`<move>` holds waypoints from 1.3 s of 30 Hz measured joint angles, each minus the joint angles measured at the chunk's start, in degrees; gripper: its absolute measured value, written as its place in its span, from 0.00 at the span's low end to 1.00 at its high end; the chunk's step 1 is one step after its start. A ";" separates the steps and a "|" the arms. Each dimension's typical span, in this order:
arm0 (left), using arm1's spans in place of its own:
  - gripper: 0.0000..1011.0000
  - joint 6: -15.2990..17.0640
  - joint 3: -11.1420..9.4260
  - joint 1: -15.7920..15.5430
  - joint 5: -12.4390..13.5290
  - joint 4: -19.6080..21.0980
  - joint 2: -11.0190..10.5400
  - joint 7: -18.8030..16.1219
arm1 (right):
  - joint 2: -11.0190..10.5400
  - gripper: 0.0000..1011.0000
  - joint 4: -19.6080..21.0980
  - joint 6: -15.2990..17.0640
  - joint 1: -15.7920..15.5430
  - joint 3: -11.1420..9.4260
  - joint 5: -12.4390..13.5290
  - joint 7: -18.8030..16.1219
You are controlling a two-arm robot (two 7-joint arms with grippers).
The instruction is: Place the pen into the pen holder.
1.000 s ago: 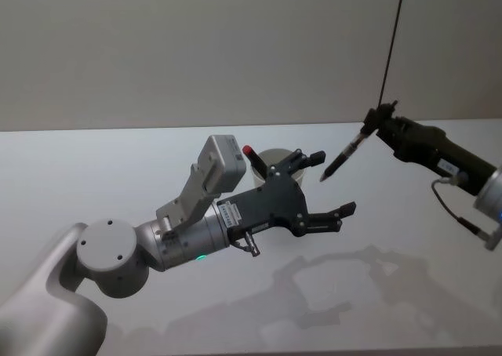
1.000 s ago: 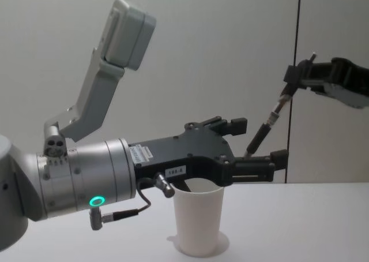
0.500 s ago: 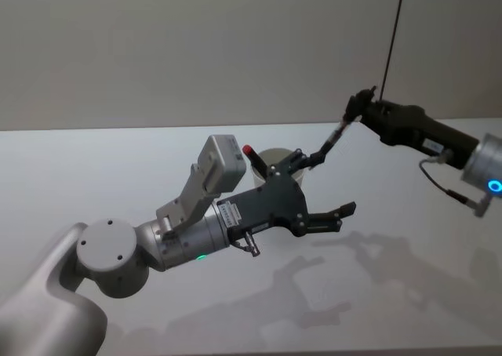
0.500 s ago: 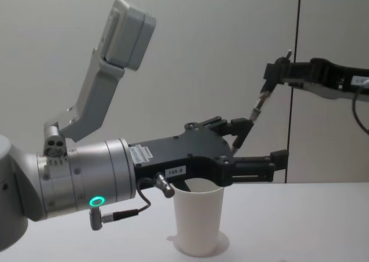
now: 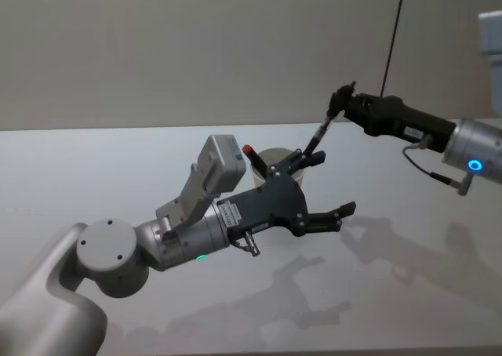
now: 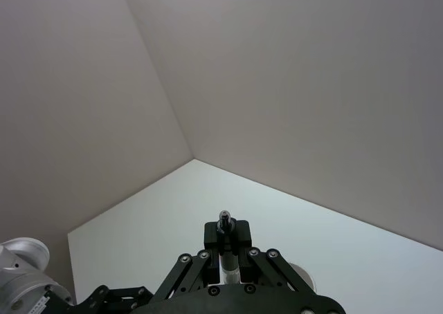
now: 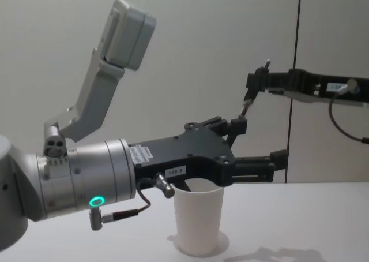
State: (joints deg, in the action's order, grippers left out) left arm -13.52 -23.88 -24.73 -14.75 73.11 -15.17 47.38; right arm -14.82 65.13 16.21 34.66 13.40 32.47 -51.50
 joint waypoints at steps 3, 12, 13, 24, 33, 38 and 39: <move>0.99 0.00 0.00 0.00 0.00 0.00 0.00 0.00 | 0.66 0.13 -3.60 -0.88 2.09 0.62 -1.28 -1.14; 0.99 0.00 0.00 0.00 0.00 0.00 0.00 0.00 | 2.17 0.13 -10.49 -3.65 5.76 1.94 -3.38 -2.04; 0.99 0.00 0.00 0.00 0.00 0.00 0.00 0.00 | 2.28 0.13 -11.00 -4.03 6.01 2.04 -3.47 -2.04; 0.99 0.00 0.00 0.00 0.00 0.00 0.00 0.00 | 4.17 0.13 -18.09 -8.66 9.18 3.59 -3.66 -0.93; 0.99 0.00 0.00 0.00 0.00 0.00 0.00 0.00 | 5.46 0.13 -22.27 -11.22 10.94 5.12 -4.50 -0.27; 0.99 0.00 0.00 0.00 0.00 0.00 0.00 0.00 | 6.05 0.13 -23.92 -12.24 11.61 5.99 -5.34 0.10; 0.99 0.00 0.00 0.00 0.00 0.00 0.00 0.00 | 6.24 0.14 -24.49 -12.53 11.81 6.31 -5.61 0.23</move>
State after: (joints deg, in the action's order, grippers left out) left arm -13.52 -23.88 -24.73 -14.75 73.11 -15.17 47.38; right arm -8.58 40.64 3.68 46.48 19.71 26.86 -51.27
